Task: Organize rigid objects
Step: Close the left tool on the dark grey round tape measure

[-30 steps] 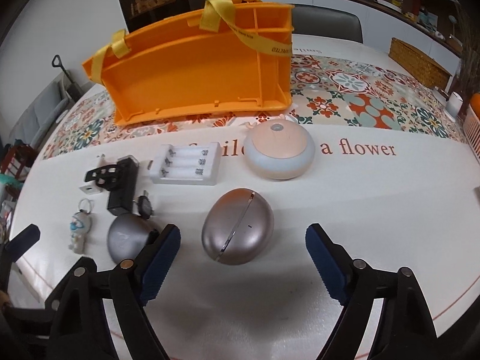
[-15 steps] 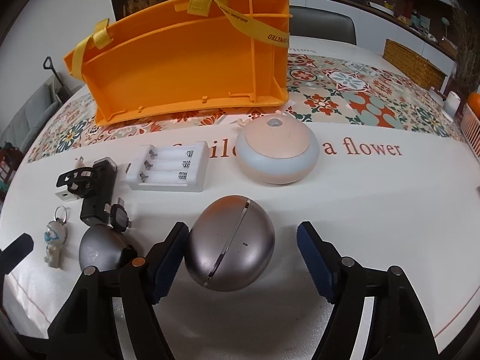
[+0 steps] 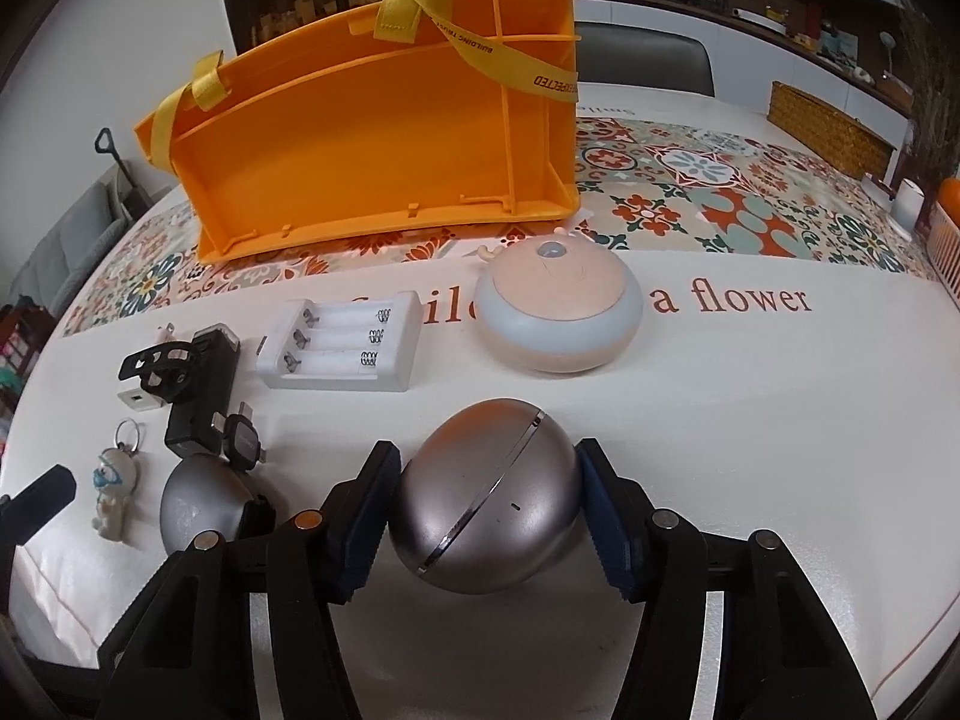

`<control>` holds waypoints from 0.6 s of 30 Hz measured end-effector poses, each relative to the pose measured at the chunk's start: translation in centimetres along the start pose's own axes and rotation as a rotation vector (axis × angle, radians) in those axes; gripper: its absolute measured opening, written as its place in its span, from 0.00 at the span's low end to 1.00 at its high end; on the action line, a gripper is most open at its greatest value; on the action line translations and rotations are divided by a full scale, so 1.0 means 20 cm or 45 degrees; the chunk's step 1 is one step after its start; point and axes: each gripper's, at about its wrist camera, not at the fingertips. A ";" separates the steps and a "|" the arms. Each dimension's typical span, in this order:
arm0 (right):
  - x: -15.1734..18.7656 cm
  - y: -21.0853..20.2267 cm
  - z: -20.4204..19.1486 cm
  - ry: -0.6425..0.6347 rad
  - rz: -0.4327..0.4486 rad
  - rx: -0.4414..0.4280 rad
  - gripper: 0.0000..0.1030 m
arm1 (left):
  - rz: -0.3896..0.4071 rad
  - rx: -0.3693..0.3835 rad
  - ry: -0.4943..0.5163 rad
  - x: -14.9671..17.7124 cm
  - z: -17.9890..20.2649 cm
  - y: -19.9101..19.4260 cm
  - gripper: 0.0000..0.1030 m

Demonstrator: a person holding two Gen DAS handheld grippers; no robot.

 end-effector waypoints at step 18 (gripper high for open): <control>0.03 -0.19 0.19 0.048 0.039 0.099 0.58 | 0.032 0.061 0.045 -0.02 0.14 0.07 0.94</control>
Point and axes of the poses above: each gripper's, at about its wrist camera, not at the fingertips, and y roughly the way its jaws point, z to its right, x to its underside, and after that the axes turned 2 degrees about x, right-handed
